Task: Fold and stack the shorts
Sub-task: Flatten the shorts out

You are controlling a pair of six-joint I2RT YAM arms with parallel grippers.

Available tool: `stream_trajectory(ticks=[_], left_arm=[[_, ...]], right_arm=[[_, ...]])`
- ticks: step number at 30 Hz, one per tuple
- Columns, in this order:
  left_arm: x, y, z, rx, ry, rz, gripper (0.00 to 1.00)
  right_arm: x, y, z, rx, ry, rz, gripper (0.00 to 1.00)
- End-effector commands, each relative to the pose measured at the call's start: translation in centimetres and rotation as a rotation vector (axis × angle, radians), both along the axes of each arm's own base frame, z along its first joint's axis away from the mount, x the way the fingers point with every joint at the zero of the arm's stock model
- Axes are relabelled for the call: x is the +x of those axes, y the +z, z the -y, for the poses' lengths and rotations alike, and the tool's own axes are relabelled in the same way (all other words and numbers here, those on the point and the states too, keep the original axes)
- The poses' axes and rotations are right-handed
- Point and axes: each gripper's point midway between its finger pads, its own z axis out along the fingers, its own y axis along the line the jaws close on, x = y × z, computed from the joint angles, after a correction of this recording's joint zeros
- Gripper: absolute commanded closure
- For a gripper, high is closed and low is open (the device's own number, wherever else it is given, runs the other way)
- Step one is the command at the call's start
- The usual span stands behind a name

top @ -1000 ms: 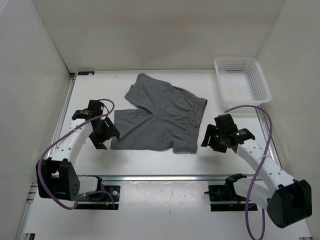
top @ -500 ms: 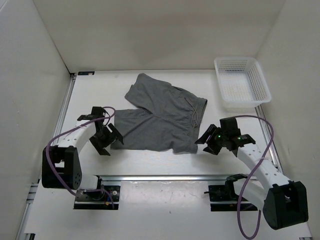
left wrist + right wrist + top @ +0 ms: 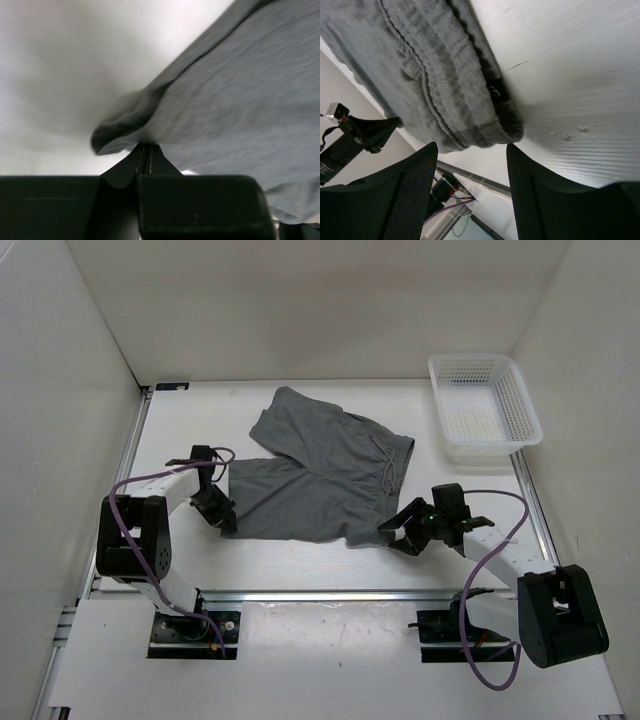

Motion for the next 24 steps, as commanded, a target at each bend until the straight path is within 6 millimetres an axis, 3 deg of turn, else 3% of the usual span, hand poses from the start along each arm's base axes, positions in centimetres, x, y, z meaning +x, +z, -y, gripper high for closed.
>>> stream_trajectory(ticks=[1,4,5,9,11,12,13,14,16,19,23,24], left_arm=[[2.9,1.2,-0.4,0.019,0.005,0.088,0.89],[2.9,1.2,-0.2,0.01,0.004,0.087,0.89],[2.9,1.2,-0.2,0.01,0.004,0.087,0.89],[2.9,1.5,-0.2,0.009,0.004,0.096,0.89],[3.4,1.9,-0.5,0.009,0.014,0.115,0.89],[3.4,1.9,-0.9,0.011,0.019,0.116,0.89],[3.6,2.5,-0.8,0.001,0.018,0.124,0.89],[4.3,3.3,-1.5,0.004,0.033,0.154,0.89],[4.2,4.4,-2.1,0.007,0.043,0.165,0.89],[4.4,5.8,-3.3,0.035,0.055,0.197,0.89],[3.7,7.4,-3.9,0.04,0.068,0.23,0.89],[3.3,7.2,-3.9,0.04,0.068,0.222,0.89]], right_arm=[[0.9,0.8,-1.1,0.06,-0.041,0.009,0.38],[1.1,-0.1,-1.1,0.064,-0.088,-0.008,0.4],[0.8,-1.4,-0.7,0.036,-0.101,-0.04,0.41],[1.3,-3.1,-0.3,-0.051,-0.093,-0.087,0.6],[1.5,-3.8,0.2,-0.101,-0.083,-0.106,0.8],[3.1,-2.5,0.1,-0.119,-0.081,-0.064,0.86],[2.7,-2.4,0.7,-0.177,-0.05,-0.075,0.95],[3.6,-2.1,1.8,-0.235,-0.066,-0.056,1.0],[5.9,1.1,2.4,-0.272,-0.073,0.046,1.0],[6.6,4.0,4.1,-0.355,-0.065,0.141,1.0],[4.9,4.6,5.7,-0.435,-0.011,0.15,1.0],[3.7,3.8,6.1,-0.445,-0.002,0.113,1.0]])
